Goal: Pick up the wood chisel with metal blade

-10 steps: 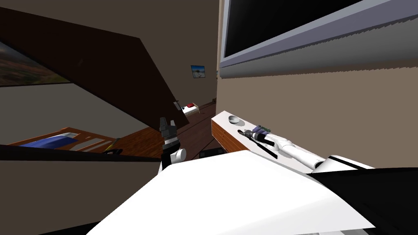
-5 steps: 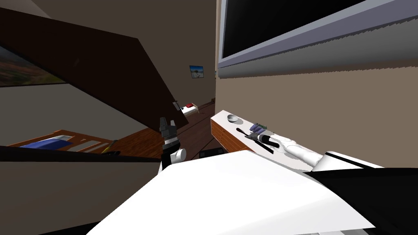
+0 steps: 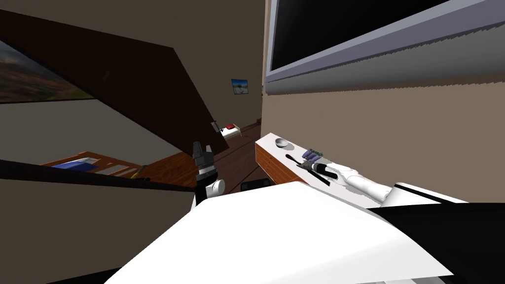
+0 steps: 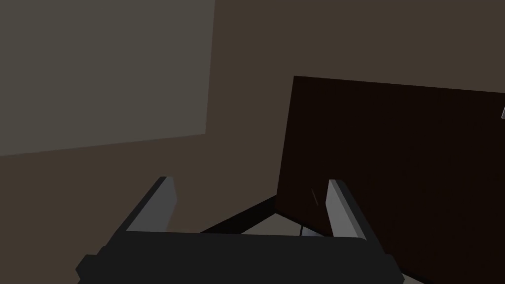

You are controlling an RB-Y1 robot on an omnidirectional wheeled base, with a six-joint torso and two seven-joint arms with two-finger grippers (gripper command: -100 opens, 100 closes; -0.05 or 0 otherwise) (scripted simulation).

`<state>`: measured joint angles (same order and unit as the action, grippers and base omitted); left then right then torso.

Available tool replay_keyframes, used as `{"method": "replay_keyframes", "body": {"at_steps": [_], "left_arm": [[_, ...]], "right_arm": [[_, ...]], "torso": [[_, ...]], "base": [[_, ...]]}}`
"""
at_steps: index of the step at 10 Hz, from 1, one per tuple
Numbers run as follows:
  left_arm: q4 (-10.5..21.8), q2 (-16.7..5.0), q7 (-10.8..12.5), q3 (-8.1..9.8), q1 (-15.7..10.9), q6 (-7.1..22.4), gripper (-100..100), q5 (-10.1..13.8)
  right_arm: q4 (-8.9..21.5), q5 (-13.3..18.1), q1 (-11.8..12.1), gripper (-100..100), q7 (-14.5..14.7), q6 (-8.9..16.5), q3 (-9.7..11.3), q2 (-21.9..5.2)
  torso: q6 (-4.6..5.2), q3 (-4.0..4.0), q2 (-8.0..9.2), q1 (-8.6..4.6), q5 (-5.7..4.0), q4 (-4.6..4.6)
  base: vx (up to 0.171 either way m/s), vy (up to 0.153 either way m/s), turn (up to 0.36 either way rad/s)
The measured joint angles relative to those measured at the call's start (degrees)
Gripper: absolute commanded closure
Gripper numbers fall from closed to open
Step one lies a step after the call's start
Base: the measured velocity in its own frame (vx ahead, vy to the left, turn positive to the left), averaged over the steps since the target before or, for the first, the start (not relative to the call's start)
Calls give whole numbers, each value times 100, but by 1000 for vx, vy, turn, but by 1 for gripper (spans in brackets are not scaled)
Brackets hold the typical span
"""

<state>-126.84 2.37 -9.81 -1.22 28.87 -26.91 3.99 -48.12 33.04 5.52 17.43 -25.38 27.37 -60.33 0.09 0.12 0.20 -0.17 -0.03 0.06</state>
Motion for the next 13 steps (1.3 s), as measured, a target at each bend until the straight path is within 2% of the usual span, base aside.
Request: {"method": "replay_keyframes", "body": {"at_steps": [13], "left_arm": [[0,0,0,0,-1,0,0,0]], "right_arm": [[-1337,-902,505,-100,-463,1834,484,-202]], "torso": [[-1,6,10,-3,-1,2]], "base": [[-73,-56,159]]}}
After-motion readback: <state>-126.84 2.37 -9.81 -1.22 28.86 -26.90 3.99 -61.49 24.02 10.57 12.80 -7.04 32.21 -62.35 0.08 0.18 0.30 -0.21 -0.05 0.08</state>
